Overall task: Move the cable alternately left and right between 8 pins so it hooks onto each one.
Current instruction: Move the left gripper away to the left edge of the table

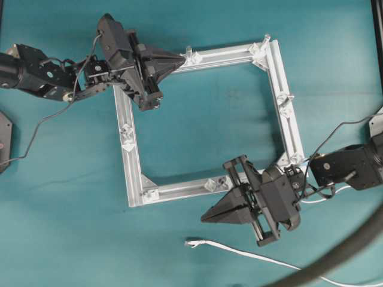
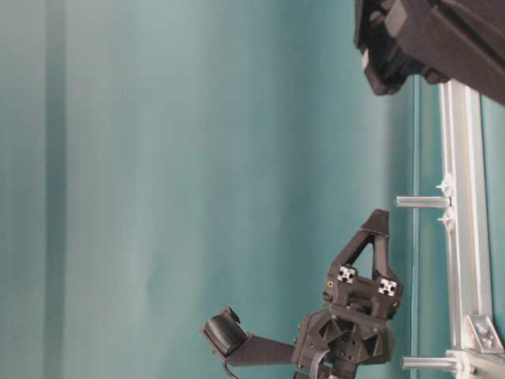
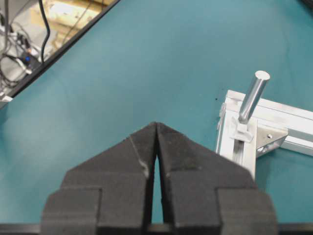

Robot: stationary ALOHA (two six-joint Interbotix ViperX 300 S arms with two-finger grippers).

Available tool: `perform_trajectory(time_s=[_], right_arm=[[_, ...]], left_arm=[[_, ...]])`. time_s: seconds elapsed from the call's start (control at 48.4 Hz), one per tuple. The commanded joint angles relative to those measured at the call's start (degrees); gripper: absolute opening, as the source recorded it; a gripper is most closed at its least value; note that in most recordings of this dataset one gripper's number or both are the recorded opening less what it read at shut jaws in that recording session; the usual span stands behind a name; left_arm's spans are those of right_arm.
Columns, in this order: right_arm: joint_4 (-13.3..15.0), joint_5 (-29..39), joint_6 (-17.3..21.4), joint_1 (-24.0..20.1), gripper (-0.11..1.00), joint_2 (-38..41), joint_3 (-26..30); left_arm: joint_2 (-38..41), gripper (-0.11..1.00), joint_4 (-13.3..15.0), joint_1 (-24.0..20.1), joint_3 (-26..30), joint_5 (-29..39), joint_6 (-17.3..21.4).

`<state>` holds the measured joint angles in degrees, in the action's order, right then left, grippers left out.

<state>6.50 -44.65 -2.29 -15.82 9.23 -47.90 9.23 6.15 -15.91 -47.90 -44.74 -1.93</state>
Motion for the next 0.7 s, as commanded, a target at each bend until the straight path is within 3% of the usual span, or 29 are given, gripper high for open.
perform_trajectory(time_s=[0.0,0.103,0.269,0.455,0.538,0.683], right_arm=[[0.00,-0.26,0.88,-0.53,0.00,-0.97,1.23],[-0.09,5.89,0.88,-1.58,0.01,-2.37,3.25],[0.00,25.22,1.41,-4.31,0.01,-4.48,9.58],[-0.09,48.78,9.23,-5.89,0.01,-4.13,18.19],[-0.09,54.14,12.48,-5.98,0.01,-3.78,20.21],[0.00,57.30,13.89,-6.24,0.01,-2.37,22.76]], left_arm=[[-3.25,-0.01,-2.46,0.88,1.67,3.25,0.18],[-6.15,0.00,-2.46,1.23,2.72,10.55,0.18],[-12.83,0.00,-2.46,2.90,3.25,22.94,0.35],[-19.42,0.00,-2.46,5.63,1.23,30.41,0.35],[-22.41,0.00,-2.55,6.77,0.00,32.43,0.26],[-26.19,0.05,-2.46,7.29,-1.14,35.07,0.09]])
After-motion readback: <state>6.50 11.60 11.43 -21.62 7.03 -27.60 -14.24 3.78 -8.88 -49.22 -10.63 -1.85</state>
